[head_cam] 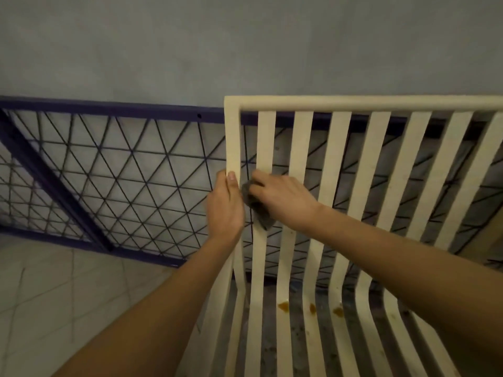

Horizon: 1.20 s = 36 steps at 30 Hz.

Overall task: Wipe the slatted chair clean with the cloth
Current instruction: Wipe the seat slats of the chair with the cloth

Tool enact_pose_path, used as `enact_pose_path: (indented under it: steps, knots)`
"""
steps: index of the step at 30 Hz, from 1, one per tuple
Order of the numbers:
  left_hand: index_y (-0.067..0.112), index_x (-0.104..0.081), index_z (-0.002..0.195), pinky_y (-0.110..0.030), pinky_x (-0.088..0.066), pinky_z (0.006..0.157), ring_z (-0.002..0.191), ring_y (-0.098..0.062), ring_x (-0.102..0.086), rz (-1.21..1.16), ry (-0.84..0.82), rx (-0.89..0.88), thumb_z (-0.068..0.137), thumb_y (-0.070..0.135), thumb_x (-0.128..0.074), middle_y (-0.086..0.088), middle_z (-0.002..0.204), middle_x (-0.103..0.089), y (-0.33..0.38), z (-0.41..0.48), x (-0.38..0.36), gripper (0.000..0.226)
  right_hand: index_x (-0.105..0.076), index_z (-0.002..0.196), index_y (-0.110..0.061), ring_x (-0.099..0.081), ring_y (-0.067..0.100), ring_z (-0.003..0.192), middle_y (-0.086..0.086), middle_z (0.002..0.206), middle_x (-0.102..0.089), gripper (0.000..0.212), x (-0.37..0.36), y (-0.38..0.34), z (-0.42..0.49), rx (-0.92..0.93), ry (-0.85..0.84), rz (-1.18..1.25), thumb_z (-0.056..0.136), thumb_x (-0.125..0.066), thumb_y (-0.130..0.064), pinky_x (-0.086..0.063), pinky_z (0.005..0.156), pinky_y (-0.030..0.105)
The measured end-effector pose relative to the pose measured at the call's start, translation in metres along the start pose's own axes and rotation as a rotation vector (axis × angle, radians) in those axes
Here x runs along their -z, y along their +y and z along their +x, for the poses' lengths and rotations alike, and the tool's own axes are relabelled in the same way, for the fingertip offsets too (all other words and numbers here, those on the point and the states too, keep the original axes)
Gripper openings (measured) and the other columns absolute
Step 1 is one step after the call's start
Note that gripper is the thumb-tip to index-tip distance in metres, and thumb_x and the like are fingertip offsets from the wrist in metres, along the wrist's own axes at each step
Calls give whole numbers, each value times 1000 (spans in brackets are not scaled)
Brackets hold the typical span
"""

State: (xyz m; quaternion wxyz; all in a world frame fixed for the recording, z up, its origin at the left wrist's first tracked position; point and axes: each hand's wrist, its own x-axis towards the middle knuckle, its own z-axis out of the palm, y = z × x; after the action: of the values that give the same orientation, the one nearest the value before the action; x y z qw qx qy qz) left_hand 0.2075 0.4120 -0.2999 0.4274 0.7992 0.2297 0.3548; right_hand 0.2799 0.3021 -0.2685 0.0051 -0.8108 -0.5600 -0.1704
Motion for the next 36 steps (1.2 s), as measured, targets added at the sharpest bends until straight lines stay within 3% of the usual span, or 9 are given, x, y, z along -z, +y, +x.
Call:
enact_pose_path:
  steps: [2,5,11,16,18,26,29,32,36]
  knots:
    - [18,-47,92,-25,-39,52,52,-2,-48,5,9,2,105,36,-26,7,62,-49,-2,0,0,30,-56,120,-11,-60,27,89,8,114,-48,34,-5,-9,-8,34,-71,11,87,-63,-12,-42,62,34]
    - [19,-49,95,-39,-51,61,63,-12,-58,9,8,22,104,40,-25,3,68,-56,-5,1,1,33,-55,120,-16,-59,23,88,5,113,-47,33,11,3,2,87,-88,-45,88,-62,-15,-49,66,35]
    - [25,-49,102,-48,-55,72,75,-16,-66,-17,-1,55,104,42,-24,3,71,-59,-6,1,-1,30,-60,113,-13,-58,26,86,7,112,-52,24,65,47,44,12,173,-121,89,-59,-9,-51,66,39]
    - [24,-50,99,-48,-54,74,75,-16,-65,-34,5,56,104,41,-24,3,71,-60,-3,4,-1,32,-62,103,-7,-58,31,68,12,101,-57,23,48,42,37,-34,294,-51,82,-62,2,-40,50,34]
    - [21,-51,96,-49,-54,72,73,-17,-65,-51,8,63,104,40,-25,4,70,-59,-5,5,-1,33,-64,102,-7,-59,32,66,11,99,-59,23,29,35,29,-60,317,10,80,-64,2,-45,50,36]
    - [19,-51,90,-34,-52,68,72,-15,-64,-130,12,74,105,38,-29,-3,75,-65,-9,7,-1,32,-70,99,-11,-63,30,66,5,98,-61,24,-72,-12,-24,-33,91,127,76,-72,-4,-51,49,39]
    - [18,-53,93,-19,-47,61,67,-10,-62,-130,15,85,105,37,-30,1,72,-64,-10,6,-3,33,-69,93,-9,-62,34,63,8,98,-60,22,-100,-29,-43,17,-77,91,73,-66,1,-43,45,35]
    - [18,-52,90,-20,-48,62,69,-12,-64,-154,12,84,105,37,-30,5,67,-60,-8,6,-4,33,-66,90,-8,-61,33,61,9,100,-57,20,-121,-47,-59,41,-228,71,74,-64,3,-30,46,32]
    - [18,-52,89,-21,-47,62,66,-11,-62,-164,9,89,105,37,-30,2,67,-61,-10,6,-4,33,-60,107,-11,-62,31,90,6,118,-51,21,-155,-77,-74,108,-407,105,87,-56,-4,-34,61,35]
